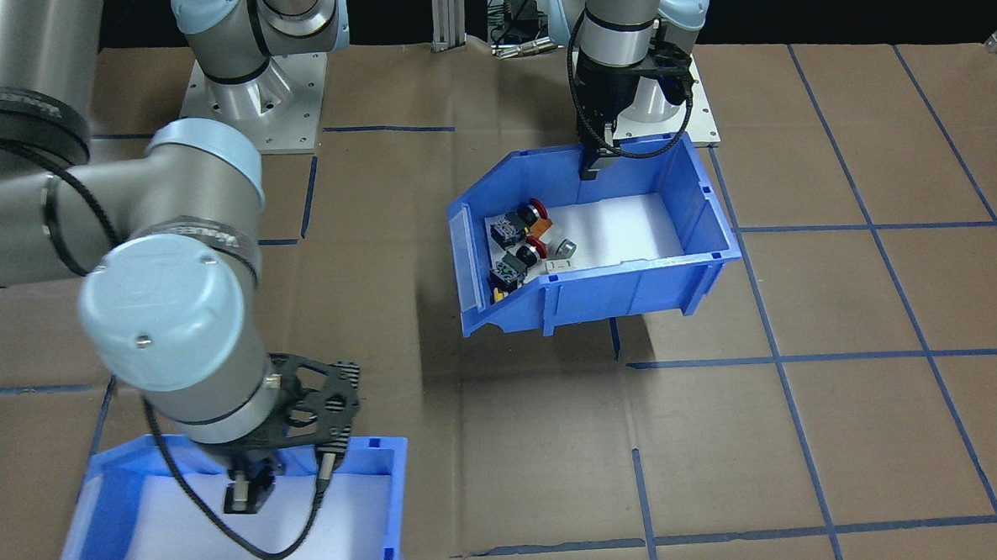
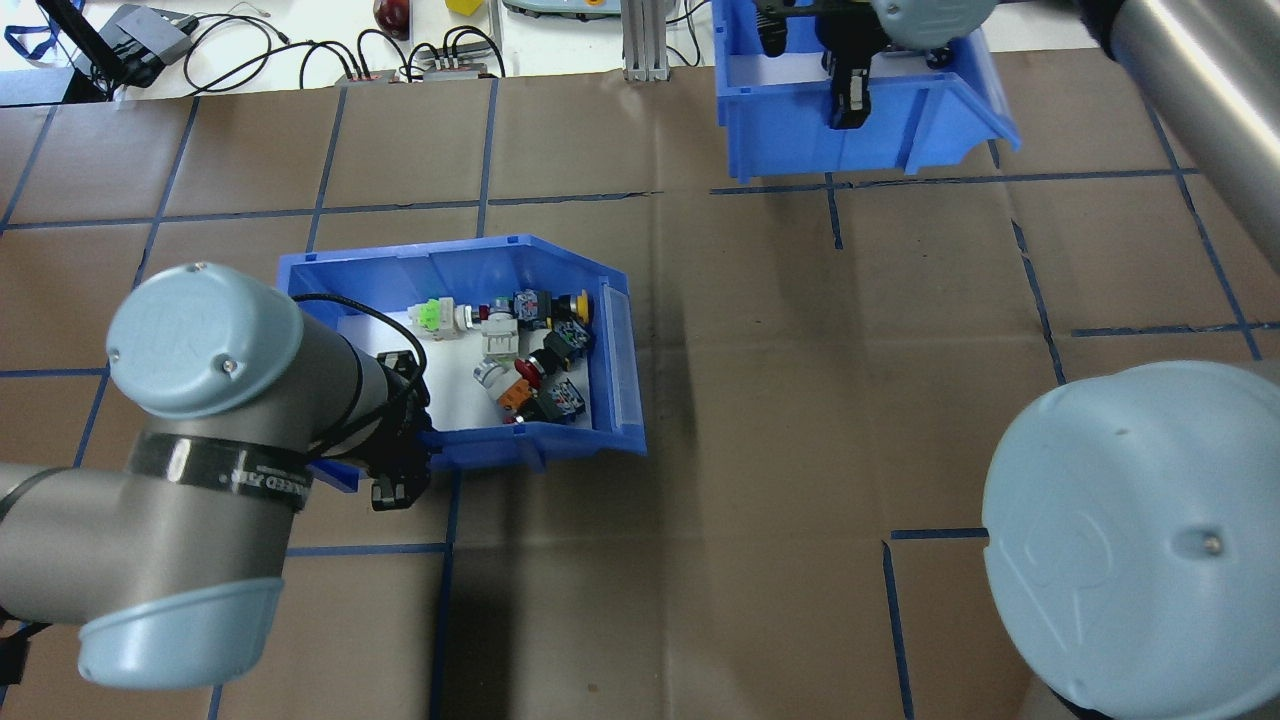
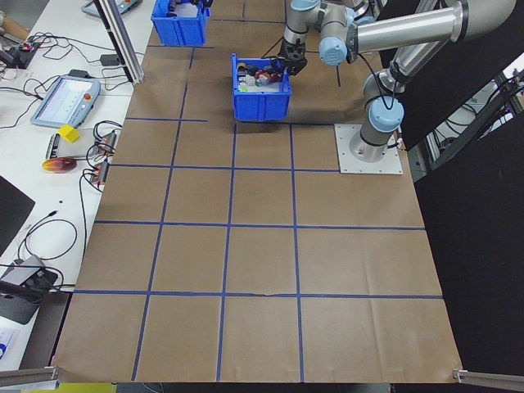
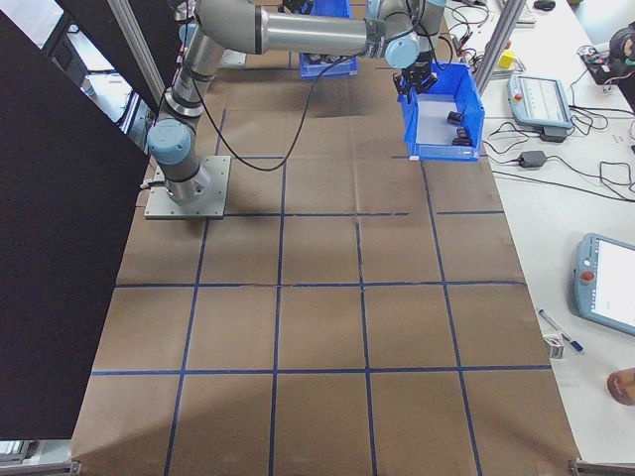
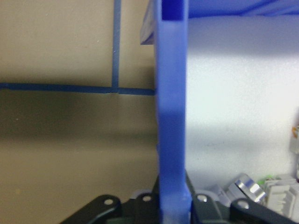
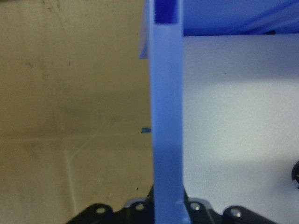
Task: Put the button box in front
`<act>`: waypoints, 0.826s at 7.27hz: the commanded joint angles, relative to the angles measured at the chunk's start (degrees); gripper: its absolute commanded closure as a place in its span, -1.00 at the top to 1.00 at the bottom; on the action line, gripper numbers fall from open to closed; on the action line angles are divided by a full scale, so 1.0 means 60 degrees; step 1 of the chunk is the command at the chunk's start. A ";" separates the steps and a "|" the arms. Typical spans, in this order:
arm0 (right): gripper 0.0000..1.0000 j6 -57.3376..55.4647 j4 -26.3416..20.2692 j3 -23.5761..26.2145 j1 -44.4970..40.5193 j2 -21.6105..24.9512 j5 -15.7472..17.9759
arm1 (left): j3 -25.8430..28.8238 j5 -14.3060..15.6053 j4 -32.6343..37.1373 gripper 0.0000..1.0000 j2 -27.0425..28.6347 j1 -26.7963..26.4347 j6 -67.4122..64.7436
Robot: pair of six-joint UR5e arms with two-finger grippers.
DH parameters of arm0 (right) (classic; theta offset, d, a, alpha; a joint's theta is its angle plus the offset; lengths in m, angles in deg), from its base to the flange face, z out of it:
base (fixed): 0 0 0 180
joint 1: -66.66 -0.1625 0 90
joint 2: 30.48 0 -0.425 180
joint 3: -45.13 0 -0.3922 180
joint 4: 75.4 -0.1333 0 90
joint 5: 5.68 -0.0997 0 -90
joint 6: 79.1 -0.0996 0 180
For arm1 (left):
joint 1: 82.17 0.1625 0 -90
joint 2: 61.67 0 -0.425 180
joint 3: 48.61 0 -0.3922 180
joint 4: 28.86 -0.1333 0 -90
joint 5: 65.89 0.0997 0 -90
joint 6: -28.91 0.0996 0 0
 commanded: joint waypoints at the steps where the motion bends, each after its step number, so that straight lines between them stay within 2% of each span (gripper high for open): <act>1: -0.93 0.0961 -0.0230 0.1187 0.0986 0.0984 -0.0046 | 0.1629 -0.0072 0.0006 -1.00 0.1911 0.0738 0.0957; 2: -0.93 0.1429 -0.0157 0.1935 0.1410 0.1540 -0.0119 | 0.2391 -0.0290 -0.0009 -1.00 0.2777 0.0609 0.0917; 3: -0.93 0.1796 -0.0041 0.2667 0.1777 0.2025 -0.0149 | 0.3110 -0.1046 0.0006 -1.00 0.3569 0.0477 0.0771; 4: -0.93 0.2119 0.0105 0.3254 0.2071 0.2479 -0.0164 | 0.3755 -0.1213 0.0006 -1.00 0.4244 0.0070 0.0741; 6: -0.93 0.3230 0.0341 0.4237 0.2526 0.3082 -0.0265 | 0.4592 -0.1200 -0.0155 -1.00 0.5213 -0.0737 -0.0276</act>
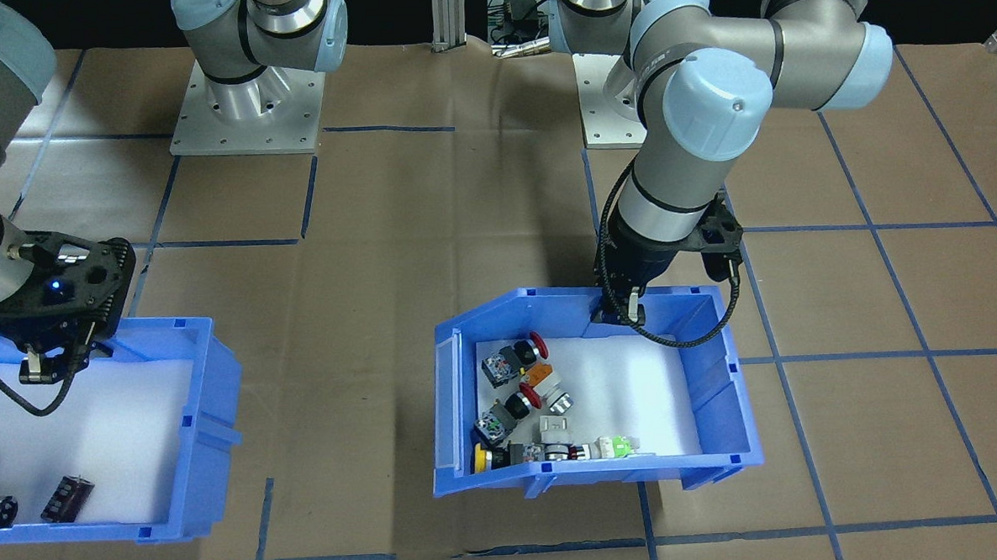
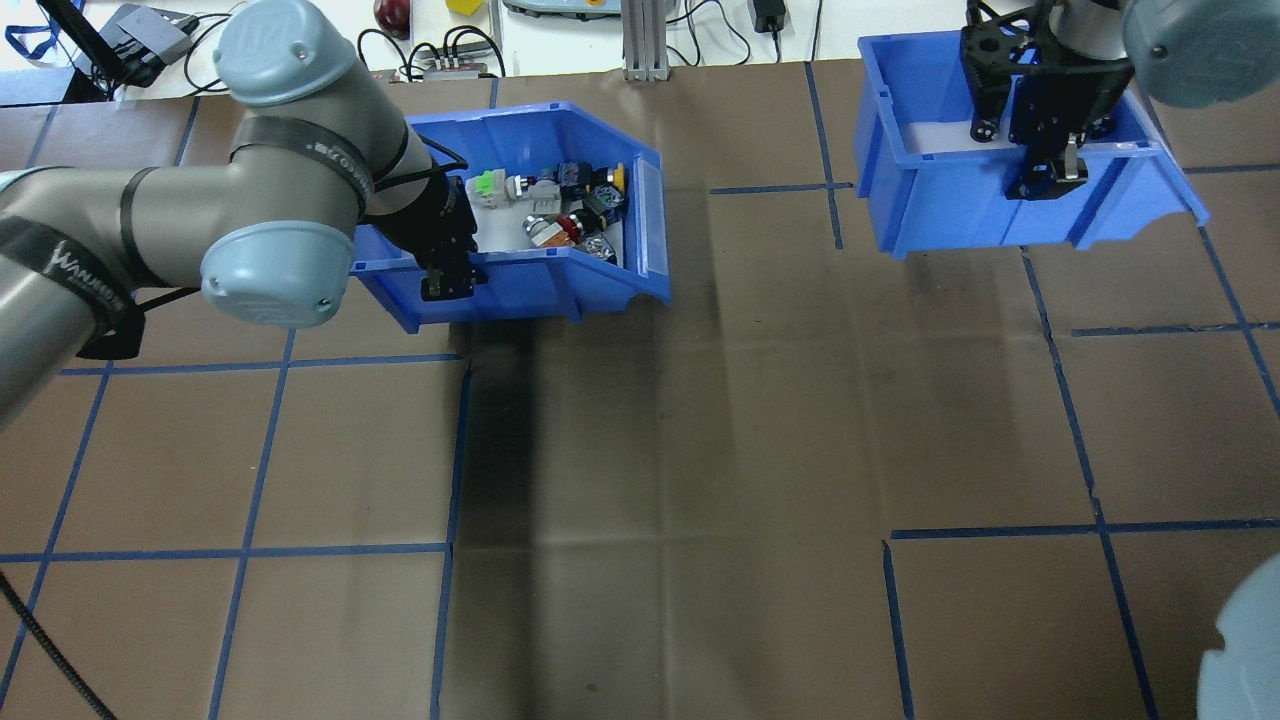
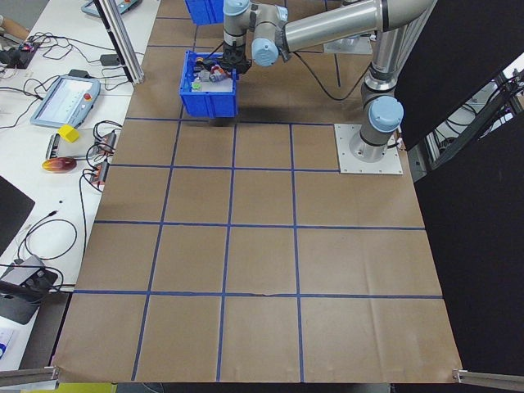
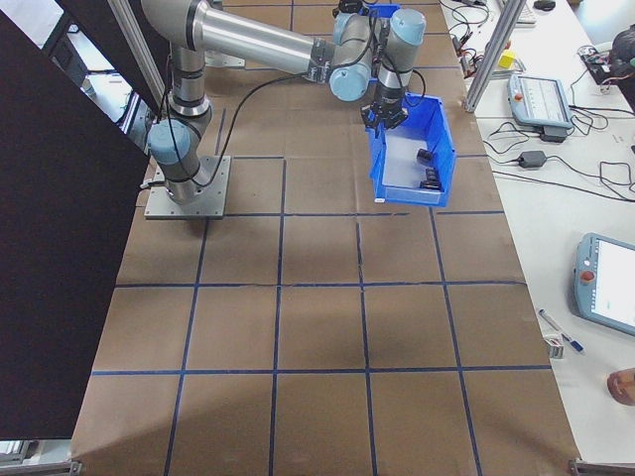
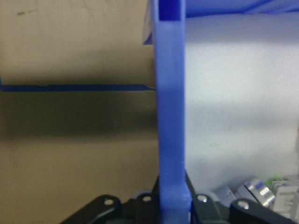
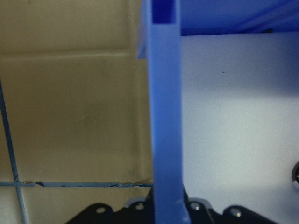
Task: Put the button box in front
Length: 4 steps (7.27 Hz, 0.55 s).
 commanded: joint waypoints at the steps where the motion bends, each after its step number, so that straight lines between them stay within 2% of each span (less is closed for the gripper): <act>1: -0.93 0.1586 0.0373 0.1045 0.0545 0.0603 -0.0259 | 0.1022 -0.0054 -0.0302 -1.00 0.1184 -0.0890 -0.1379; 2: -0.92 0.2175 0.0404 0.1310 0.0794 0.0750 -0.0232 | 0.1389 -0.0040 -0.0508 -1.00 0.1696 -0.1242 -0.1647; 4: -0.92 0.2138 0.0564 0.1983 0.0898 0.1131 -0.0232 | 0.2151 0.0004 -0.1108 -0.99 0.2679 -0.1785 -0.2291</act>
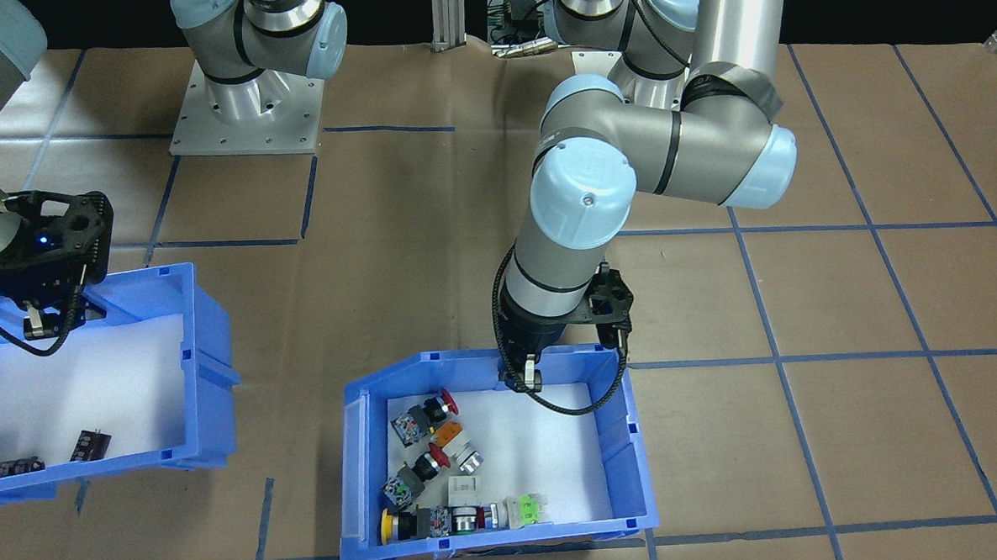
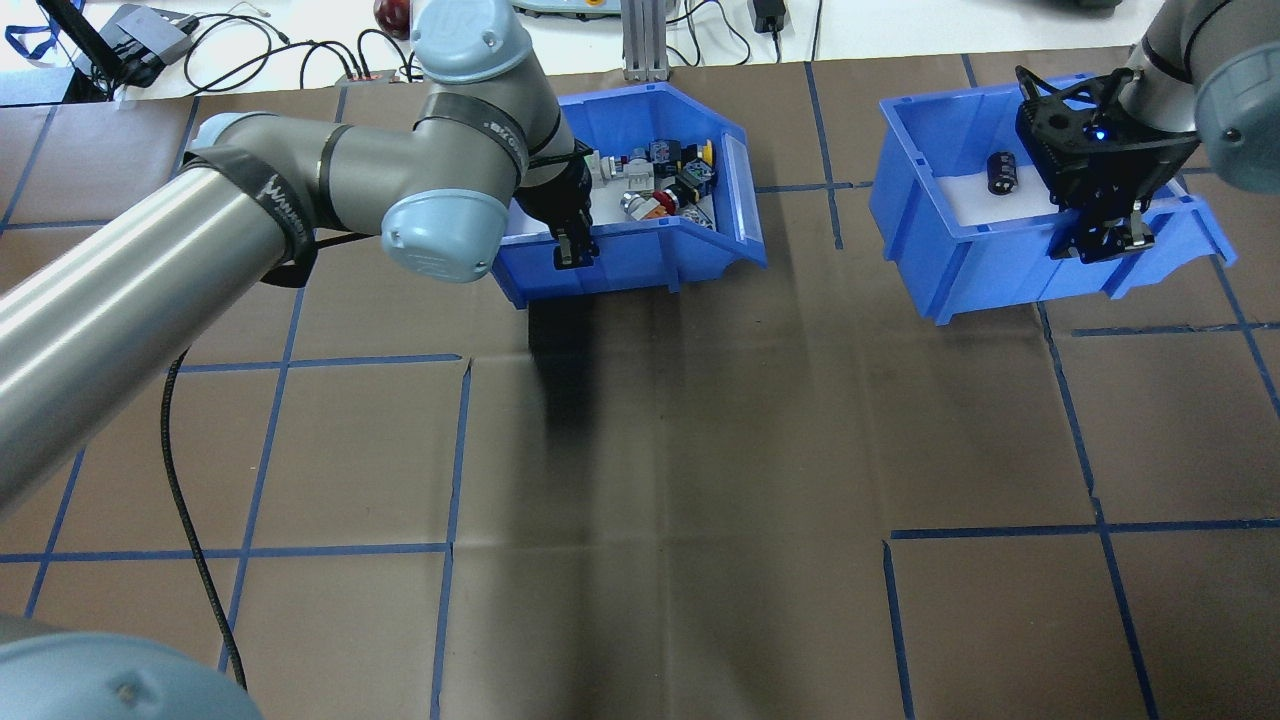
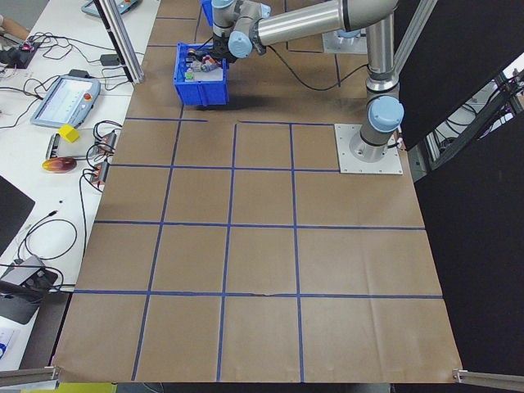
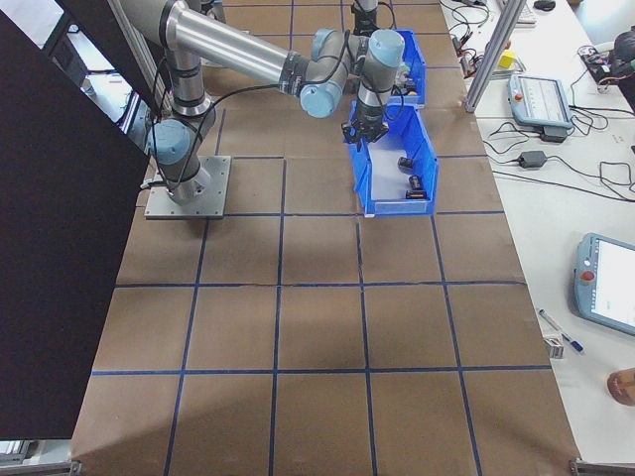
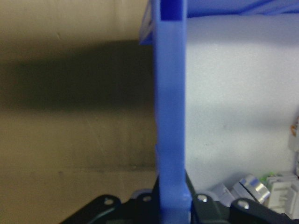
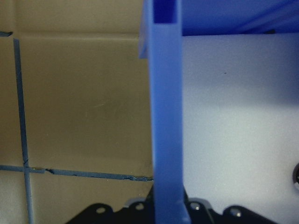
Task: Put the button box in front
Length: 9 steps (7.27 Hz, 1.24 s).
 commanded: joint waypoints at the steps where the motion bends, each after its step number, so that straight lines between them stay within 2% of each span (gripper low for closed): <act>1: -0.92 -0.0081 0.0475 0.0977 0.0179 0.0486 -0.0014 | 0.0615 0.0059 -0.0324 -0.98 0.0829 -0.0554 -0.0414; 3: -0.91 -0.0404 0.0887 0.1479 0.0209 0.0781 -0.0014 | 0.0558 0.0088 -0.0310 -0.88 0.0905 -0.0702 -0.0283; 4: -0.91 -0.0506 0.0889 0.1510 0.0209 0.0840 -0.0014 | 0.0616 0.0625 -0.0310 -0.19 0.0890 -0.0717 -0.0224; 5: -0.91 -0.0885 0.0816 0.1525 0.0195 0.0913 -0.0014 | 0.0617 0.1776 -0.0324 0.44 0.0890 -0.0775 -0.0311; 6: -0.91 -0.0888 0.0815 0.1626 0.0195 0.1001 -0.0014 | 0.0631 0.1744 -0.0237 0.61 0.0774 -0.0776 -0.0355; 8: -0.91 -0.0961 0.0787 0.1992 0.0180 0.1453 -0.0014 | 0.0602 0.1787 0.0083 0.64 0.0031 -0.0776 -0.0370; 9: -0.91 -0.1063 0.0728 0.2284 0.0165 0.1847 -0.0014 | 0.0457 0.1802 0.1130 0.63 -0.0859 -0.0645 -0.0138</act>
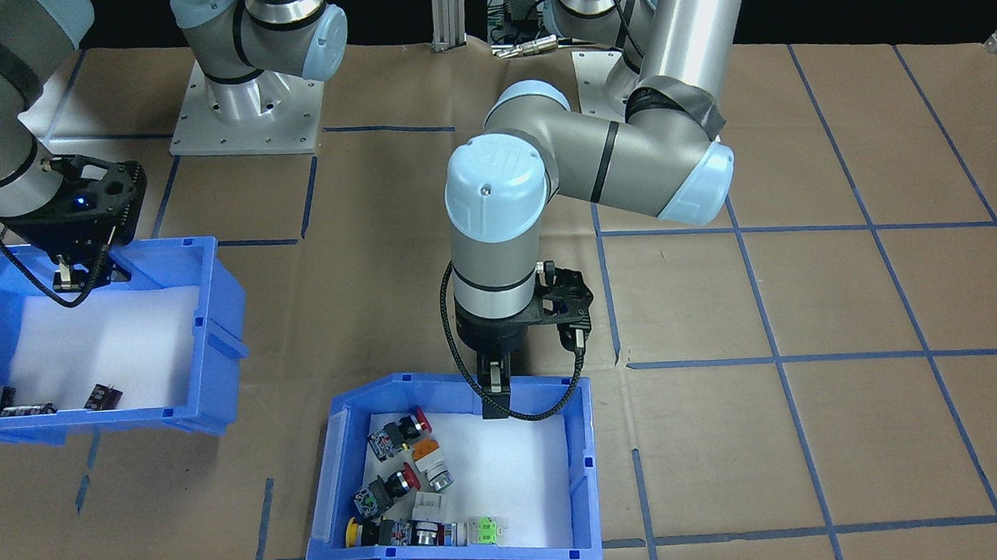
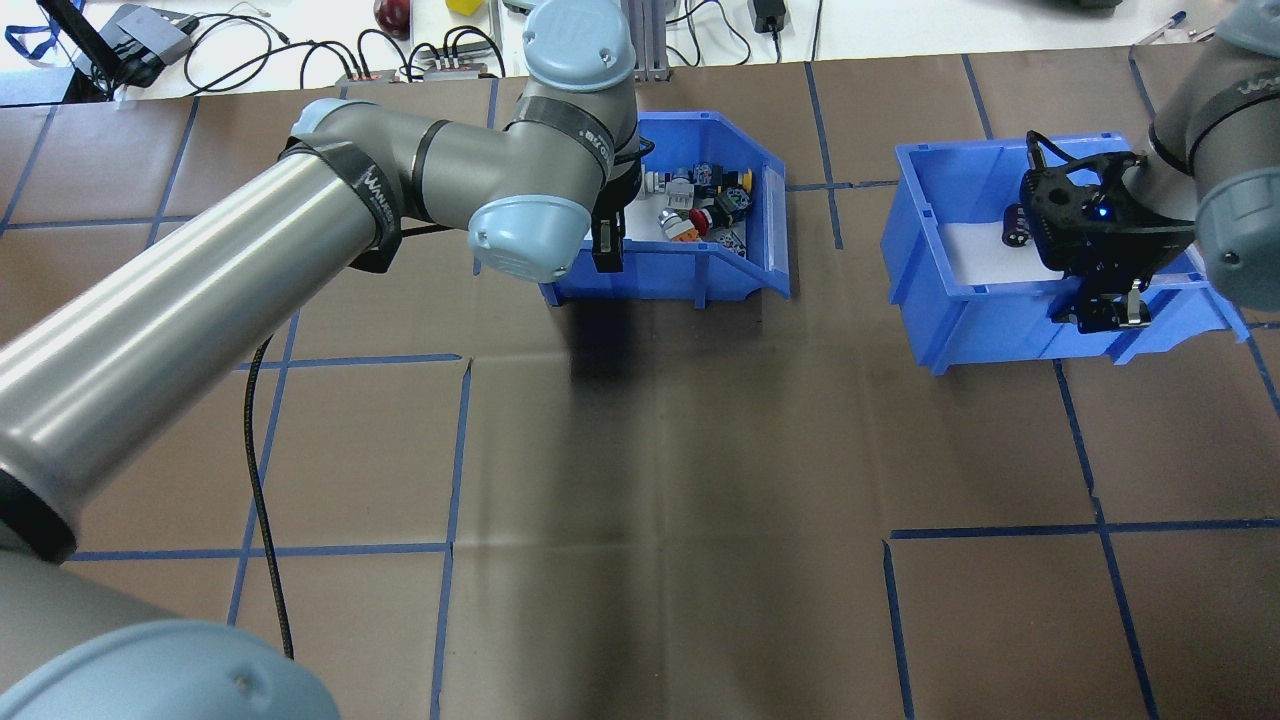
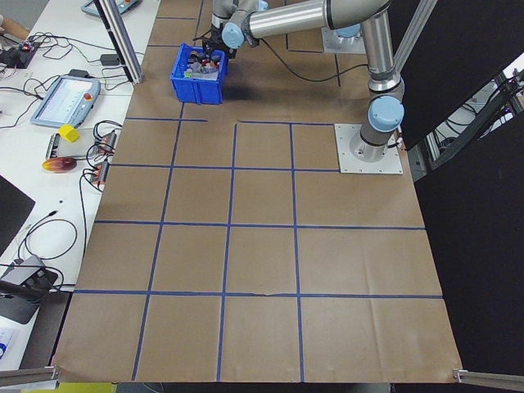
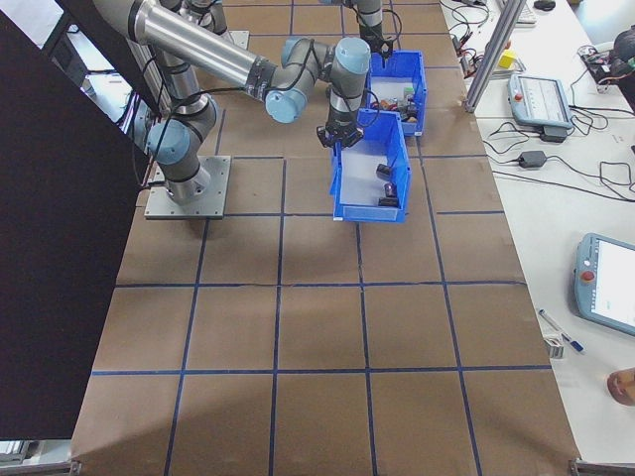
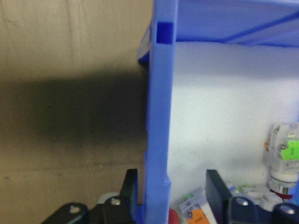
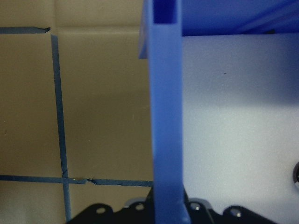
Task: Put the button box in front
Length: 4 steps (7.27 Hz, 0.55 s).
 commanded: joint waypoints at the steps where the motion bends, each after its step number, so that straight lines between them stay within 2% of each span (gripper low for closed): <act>1: -0.91 -0.0112 -0.0066 0.0789 -0.0045 0.0901 -0.0014 | -0.0310 0.0040 0.1804 0.63 -0.1737 0.0172 0.1197; 2: -0.91 -0.0112 -0.0081 0.1127 -0.0089 0.1326 -0.0029 | -0.0486 0.0054 0.2944 0.64 -0.2601 0.0317 0.3310; 3: -0.91 -0.0141 -0.0081 0.1435 -0.0220 0.1649 -0.0145 | -0.0908 0.0040 0.3840 0.89 -0.3479 0.0536 0.5217; 4: -0.90 -0.0373 -0.0095 0.1713 -0.0395 0.1827 -0.0161 | -0.1507 0.0025 0.4023 0.97 -0.4228 0.1119 0.8078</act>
